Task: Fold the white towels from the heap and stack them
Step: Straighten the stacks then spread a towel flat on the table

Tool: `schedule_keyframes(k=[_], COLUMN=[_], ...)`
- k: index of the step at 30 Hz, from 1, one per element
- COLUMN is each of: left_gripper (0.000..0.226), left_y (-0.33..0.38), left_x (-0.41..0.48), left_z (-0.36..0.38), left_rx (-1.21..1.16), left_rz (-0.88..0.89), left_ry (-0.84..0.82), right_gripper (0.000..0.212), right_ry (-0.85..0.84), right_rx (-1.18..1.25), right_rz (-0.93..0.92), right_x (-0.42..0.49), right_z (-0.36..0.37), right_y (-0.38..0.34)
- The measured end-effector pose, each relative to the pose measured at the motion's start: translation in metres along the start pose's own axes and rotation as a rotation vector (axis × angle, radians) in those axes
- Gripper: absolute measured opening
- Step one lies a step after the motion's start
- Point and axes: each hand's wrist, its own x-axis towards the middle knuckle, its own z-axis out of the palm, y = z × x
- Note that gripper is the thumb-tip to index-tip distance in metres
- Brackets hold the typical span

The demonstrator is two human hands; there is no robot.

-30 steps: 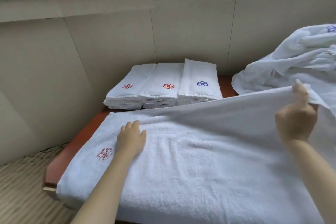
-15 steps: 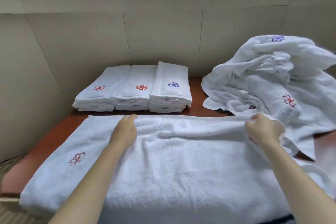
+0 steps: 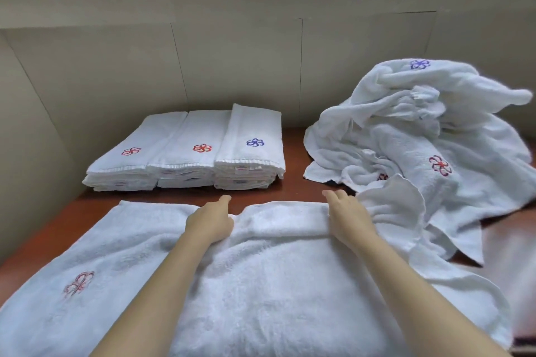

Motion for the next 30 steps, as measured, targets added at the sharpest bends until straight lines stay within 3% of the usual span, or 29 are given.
schedule_keyframes(k=[3, 5, 8, 11, 13, 15, 17, 19, 21, 26, 28, 30], left_gripper=[0.065, 0.047, 0.013, 0.007, 0.013, 0.017, 0.012, 0.002, 0.012, 0.054, 0.054, 0.046], left_y=[-0.003, -0.009, -0.018, -0.024, -0.029, -0.035, -0.038, -0.041, -0.048, -0.090, -0.103, -0.110], left_x=[0.002, 0.002, 0.001, -0.001, -0.004, -0.006, -0.006, -0.008, -0.011, -0.025, -0.034, -0.041], left_z=[-0.010, -0.016, -0.022, -0.027, -0.026, -0.026, -0.028, -0.030, -0.029, -0.022, -0.017, -0.014], left_rx=[0.030, 0.006, -0.031, -0.011, -0.049, -0.164, -0.341, -0.501, -0.545, -0.258, -0.181, -0.106], left_rz=[-0.050, -0.109, -0.189, -0.257, -0.266, -0.245, -0.222, -0.155, -0.105, -0.221, -0.248, -0.222], left_ry=[-0.072, -0.109, -0.108, 0.042, 0.294, 0.519, 0.645, 0.684, 0.662, 0.368, 0.239, 0.212], right_gripper=[0.072, 0.068, 0.038, 0.020, 0.023, 0.019, 0.015, 0.014, 0.014, 0.012, 0.009, 0.005], right_ry=[-0.156, -0.256, -0.306, -0.281, -0.094, 0.240, 0.524, 0.635, 0.556, 0.165, 0.159, 0.279], right_rx=[0.102, 0.094, 0.094, 0.034, 0.047, 0.123, 0.218, 0.284, 0.295, 0.073, 0.082, 0.141], right_rz=[0.053, 0.085, 0.114, 0.132, 0.181, 0.177, 0.089, 0.033, 0.054, 0.153, 0.142, 0.141], right_x=[0.006, 0.006, 0.005, 0.003, 0.004, 0.004, 0.006, 0.009, 0.009, -0.003, -0.010, -0.013], right_z=[-0.007, -0.013, -0.020, -0.021, -0.022, -0.027, -0.032, -0.034, -0.031, -0.010, -0.007, -0.010], right_y=[0.000, 0.003, 0.004, 0.001, -0.001, -0.005, -0.008, -0.010, -0.005, 0.033, 0.038, 0.034])
